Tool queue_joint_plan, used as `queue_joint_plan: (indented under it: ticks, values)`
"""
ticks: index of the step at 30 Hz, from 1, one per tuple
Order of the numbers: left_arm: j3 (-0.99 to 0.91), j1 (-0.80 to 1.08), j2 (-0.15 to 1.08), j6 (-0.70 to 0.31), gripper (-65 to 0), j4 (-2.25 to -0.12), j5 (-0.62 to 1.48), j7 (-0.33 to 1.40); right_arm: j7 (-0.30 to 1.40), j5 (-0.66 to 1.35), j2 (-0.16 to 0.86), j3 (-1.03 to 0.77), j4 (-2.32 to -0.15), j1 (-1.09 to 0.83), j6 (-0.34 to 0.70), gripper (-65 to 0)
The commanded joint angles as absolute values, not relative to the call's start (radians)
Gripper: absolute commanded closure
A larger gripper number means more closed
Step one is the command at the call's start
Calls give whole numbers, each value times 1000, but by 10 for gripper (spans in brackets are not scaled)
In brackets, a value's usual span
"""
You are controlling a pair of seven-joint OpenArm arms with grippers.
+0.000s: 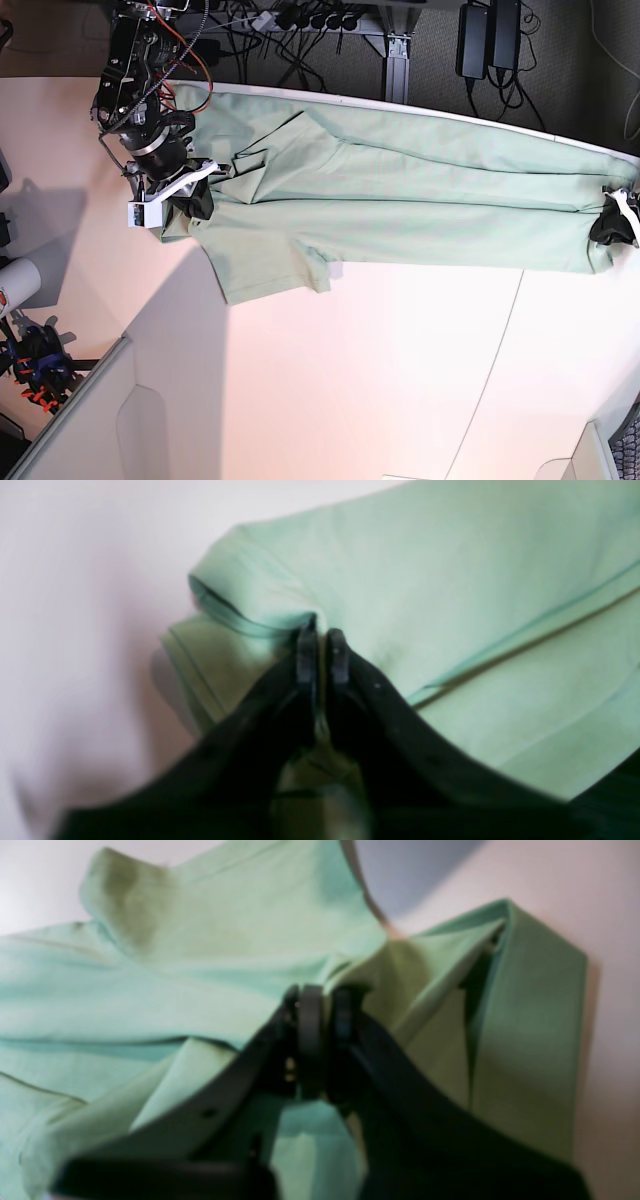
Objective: Fold the T-shirt properly
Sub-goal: 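Fold the grasped side over onto the first fold, then release and regrasp the folded strip near the collar with right gripper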
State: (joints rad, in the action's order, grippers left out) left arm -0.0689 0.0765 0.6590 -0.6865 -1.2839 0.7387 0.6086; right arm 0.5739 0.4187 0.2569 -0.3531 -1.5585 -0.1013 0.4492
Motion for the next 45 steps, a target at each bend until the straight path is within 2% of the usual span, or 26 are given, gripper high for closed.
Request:
queue_joint_plan:
  ticks: [1,3,4,6,10,16,19,27,33,35,36,39,40,45]
  values:
    - [-79,70,678,-698,-154,-1299,751,580,558,426,268,-361,-1576,-93,452,-74]
    - [-79,73,678,-698,-243,-1299,751,564,557,427,269,-361,-1576,-94,452,-225]
    - [-79,72,679,-698,-270,-1299,751,564,557,427,269,-362,-1577,-94,452,-277]
    - [-79,72,679,-698,-284,-1299,752,564,557,448,268,-378,-1586,-94,451,-315]
    - [-79,72,679,-698,-284,-1299,752,564,544,509,267,-450,-1615,-78,452,-315]
    - [-79,73,679,-698,-284,-1323,751,565,515,458,263,-500,-1599,61,451,-315]
    - [-79,72,679,-698,-284,-1357,739,565,490,402,263,-463,-1509,157,452,-315]
    - [-79,72,679,-698,-284,-1396,735,566,382,274,263,-296,-1082,342,450,-315]
    - [-79,72,679,-698,-284,-1396,744,565,360,250,263,-195,-1010,351,450,-314]
    - [-79,72,679,-698,-284,-1396,743,565,360,250,263,-174,-1010,352,450,-294]
    - [-79,72,679,-698,-284,-1396,744,564,359,250,263,-168,-1010,352,450,-254]
    - [-79,72,679,-698,-284,-1402,744,557,358,250,258,-168,-1012,352,450,-43]
    - [-79,72,679,-698,-284,-1410,744,558,358,251,257,-168,-1015,352,450,0]
    - [-87,73,679,-698,-284,-1465,744,562,375,257,252,-171,-1086,340,450,0]
